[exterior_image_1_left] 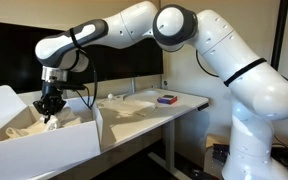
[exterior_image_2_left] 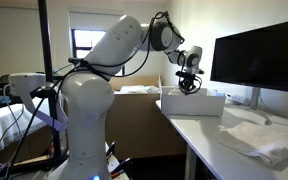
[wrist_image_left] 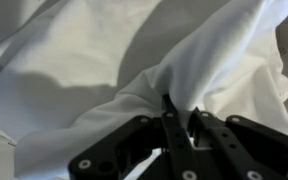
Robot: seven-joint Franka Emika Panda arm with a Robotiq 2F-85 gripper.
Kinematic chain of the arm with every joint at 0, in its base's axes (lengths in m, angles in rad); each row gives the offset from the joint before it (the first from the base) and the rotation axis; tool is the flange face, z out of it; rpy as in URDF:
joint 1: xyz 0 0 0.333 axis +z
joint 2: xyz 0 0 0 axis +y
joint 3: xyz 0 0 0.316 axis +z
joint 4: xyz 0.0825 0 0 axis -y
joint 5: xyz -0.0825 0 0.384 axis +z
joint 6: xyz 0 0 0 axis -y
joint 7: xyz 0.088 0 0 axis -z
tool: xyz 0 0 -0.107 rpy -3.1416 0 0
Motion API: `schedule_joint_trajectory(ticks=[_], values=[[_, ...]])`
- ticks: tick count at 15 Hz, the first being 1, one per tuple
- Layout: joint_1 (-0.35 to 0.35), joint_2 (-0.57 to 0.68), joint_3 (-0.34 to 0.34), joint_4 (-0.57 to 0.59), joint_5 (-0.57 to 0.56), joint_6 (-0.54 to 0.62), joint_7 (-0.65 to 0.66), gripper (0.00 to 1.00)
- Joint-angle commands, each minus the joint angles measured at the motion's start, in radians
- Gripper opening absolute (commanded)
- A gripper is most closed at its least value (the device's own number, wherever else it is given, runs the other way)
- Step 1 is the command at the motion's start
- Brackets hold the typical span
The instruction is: Remove one white cloth from the box, then put back the cloth in the box
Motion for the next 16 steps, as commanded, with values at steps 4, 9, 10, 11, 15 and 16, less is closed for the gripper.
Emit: schedule_joint_trajectory(ticks=[4, 9, 10, 11, 15, 16], values=[[0.003, -0.094, 0.008, -0.029, 0.013, -0.007, -0.011, 0.07], [0.006, -0.159, 0.008, -0.03, 0.006, -0.038, -0.022, 0.07], [0.007, -0.17, 0.007, -0.03, 0.005, -0.043, -0.022, 0.07], [0.007, -0.186, 0.004, -0.029, 0.002, -0.054, -0.023, 0.07], [-0.001, -0.241, -0.008, -0.02, -0.013, -0.1, -0.035, 0.07], [-0.004, -0.25, -0.011, -0.017, -0.013, -0.111, -0.039, 0.07]])
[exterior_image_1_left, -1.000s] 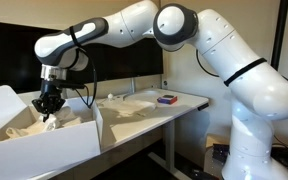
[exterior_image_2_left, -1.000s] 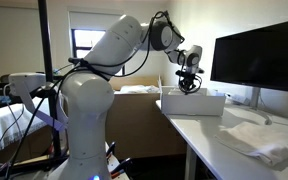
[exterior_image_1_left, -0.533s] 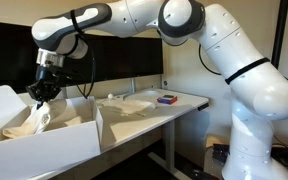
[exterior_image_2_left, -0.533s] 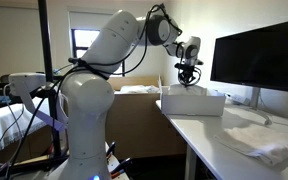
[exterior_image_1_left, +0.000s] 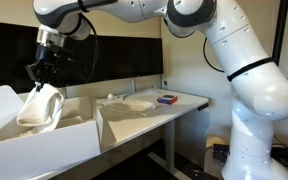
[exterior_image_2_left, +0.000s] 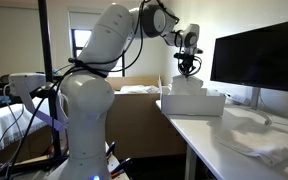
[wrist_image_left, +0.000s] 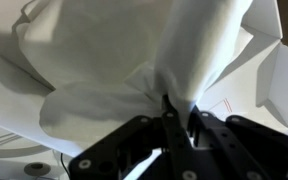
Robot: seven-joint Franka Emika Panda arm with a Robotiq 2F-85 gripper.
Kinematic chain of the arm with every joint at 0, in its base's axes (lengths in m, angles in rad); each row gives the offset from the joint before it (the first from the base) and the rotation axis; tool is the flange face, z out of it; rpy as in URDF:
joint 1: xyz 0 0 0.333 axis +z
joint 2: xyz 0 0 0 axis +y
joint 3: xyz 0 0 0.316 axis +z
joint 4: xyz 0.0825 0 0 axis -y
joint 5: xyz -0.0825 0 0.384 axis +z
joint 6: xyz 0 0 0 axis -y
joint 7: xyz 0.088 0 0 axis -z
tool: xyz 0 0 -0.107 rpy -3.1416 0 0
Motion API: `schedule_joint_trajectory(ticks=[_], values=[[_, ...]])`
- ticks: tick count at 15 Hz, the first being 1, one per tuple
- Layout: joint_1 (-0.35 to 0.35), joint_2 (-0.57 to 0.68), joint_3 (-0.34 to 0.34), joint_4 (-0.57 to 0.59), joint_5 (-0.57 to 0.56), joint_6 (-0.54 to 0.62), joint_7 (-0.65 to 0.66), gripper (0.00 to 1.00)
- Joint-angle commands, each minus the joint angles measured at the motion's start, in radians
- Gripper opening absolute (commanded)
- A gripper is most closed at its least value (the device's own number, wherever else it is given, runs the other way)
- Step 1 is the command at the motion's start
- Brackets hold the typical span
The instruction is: Remove one white cloth from the box, then put back the cloth in the box
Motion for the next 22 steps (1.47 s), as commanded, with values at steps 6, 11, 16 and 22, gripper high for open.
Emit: schedule_joint_trajectory(ticks=[6, 11, 16, 22], values=[[-0.072, -0.088, -0.046, 0.027, 0.01, -0.125, -0.124, 0.07], [-0.167, -0.075, -0.071, 0.119, 0.03, -0.184, -0.267, 0.07], [-0.263, -0.05, -0.079, 0.201, 0.062, -0.238, -0.398, 0.07], [-0.357, -0.005, -0.076, 0.236, 0.11, -0.284, -0.494, 0.07]])
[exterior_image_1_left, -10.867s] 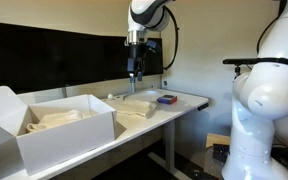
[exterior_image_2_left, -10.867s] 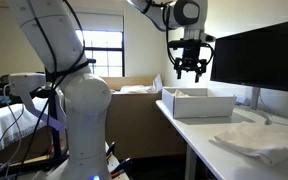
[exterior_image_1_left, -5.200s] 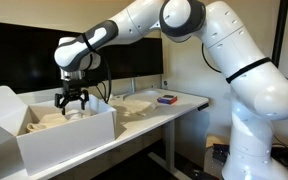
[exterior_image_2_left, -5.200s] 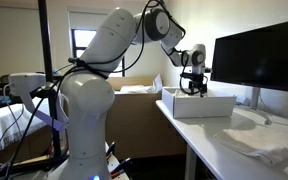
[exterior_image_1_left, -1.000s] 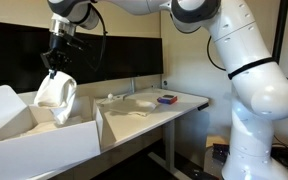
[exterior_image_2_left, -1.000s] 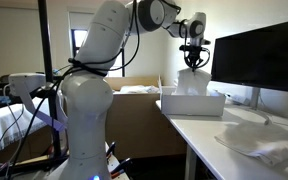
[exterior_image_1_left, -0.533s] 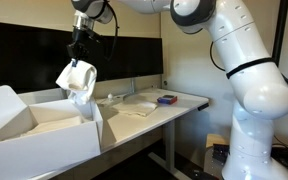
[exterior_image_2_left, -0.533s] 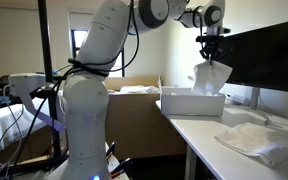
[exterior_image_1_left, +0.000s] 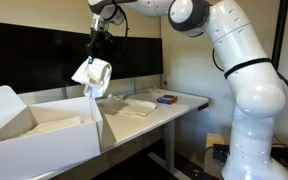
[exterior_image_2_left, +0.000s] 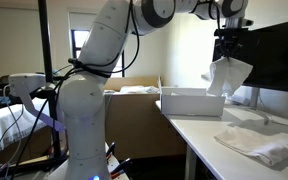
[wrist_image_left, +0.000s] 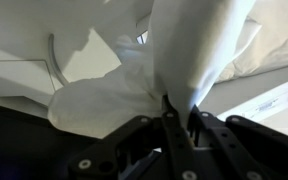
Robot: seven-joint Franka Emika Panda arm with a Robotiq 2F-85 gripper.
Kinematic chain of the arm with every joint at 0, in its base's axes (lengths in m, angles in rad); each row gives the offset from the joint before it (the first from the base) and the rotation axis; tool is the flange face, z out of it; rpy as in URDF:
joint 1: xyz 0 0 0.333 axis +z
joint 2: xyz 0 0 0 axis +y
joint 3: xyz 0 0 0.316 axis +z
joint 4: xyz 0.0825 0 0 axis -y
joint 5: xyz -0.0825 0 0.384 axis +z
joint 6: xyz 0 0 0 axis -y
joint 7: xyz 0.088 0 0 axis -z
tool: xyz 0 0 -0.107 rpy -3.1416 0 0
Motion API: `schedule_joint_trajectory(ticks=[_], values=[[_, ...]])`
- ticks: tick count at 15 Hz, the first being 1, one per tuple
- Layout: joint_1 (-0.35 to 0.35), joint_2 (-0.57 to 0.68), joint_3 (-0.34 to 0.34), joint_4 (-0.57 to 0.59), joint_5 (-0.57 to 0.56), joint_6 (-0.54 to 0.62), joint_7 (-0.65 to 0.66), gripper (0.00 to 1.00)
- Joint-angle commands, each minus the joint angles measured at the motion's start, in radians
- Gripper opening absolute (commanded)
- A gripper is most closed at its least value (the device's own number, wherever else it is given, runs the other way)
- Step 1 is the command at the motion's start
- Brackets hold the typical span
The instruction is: Remove one white cloth from the box, then put back the cloth in the box
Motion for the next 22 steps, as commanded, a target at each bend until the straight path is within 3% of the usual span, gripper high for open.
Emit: schedule_joint_trajectory(ticks=[1, 14, 22], values=[[-0.048, 0.04, 0.01, 0.03, 0.055, -0.044, -0.066, 0.07], [-0.145, 0.149, 0.0, 0.032, 0.06, -0.094, -0.086, 0.07], [-0.116, 0.209, 0.051, 0.12, 0.059, -0.139, -0.108, 0.07]])
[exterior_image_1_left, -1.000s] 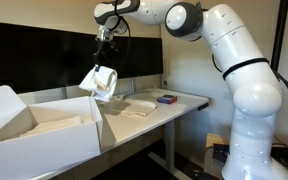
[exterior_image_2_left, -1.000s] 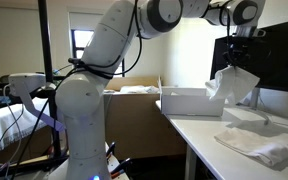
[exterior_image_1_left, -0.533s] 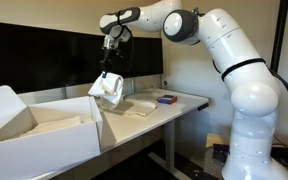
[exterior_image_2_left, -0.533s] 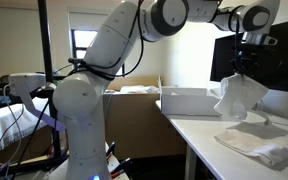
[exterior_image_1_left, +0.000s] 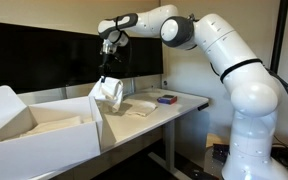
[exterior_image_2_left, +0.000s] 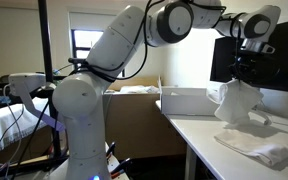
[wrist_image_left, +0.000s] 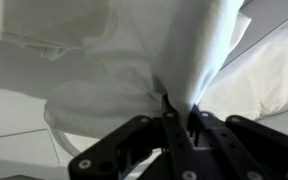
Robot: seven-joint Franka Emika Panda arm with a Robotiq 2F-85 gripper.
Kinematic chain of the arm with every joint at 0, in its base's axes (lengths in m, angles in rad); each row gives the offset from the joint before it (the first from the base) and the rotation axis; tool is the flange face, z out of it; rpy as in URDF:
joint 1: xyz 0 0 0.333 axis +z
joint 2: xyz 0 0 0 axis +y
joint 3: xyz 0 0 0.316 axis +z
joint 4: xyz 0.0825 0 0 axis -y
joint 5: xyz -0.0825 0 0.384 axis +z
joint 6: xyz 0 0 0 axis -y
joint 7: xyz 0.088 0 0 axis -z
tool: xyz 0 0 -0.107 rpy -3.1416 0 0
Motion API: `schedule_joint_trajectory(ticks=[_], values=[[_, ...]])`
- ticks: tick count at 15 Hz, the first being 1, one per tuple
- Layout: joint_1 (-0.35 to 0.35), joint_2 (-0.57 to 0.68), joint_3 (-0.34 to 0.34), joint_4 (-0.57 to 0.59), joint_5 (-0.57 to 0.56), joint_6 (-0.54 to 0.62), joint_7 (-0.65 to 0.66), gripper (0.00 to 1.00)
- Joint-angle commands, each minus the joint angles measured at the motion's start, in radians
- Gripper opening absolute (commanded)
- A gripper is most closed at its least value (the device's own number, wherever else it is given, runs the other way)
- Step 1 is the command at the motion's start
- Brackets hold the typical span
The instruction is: Remove one white cloth from the box, then put back the cloth in the box
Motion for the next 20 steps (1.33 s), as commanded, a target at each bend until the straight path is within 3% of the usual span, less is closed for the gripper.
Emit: schedule_joint_trajectory(ticks=[1, 6, 10, 20], values=[[0.017, 0.011, 0.04, 0.07, 0.017, -0.043, -0.029, 0.07], [0.01, -0.008, 0.061, 0.074, 0.019, -0.055, -0.033, 0.07], [-0.046, -0.027, 0.053, -0.008, 0.041, -0.069, -0.035, 0.06], [-0.18, -0.104, 0.034, -0.365, 0.074, -0.051, -0.043, 0.06]])
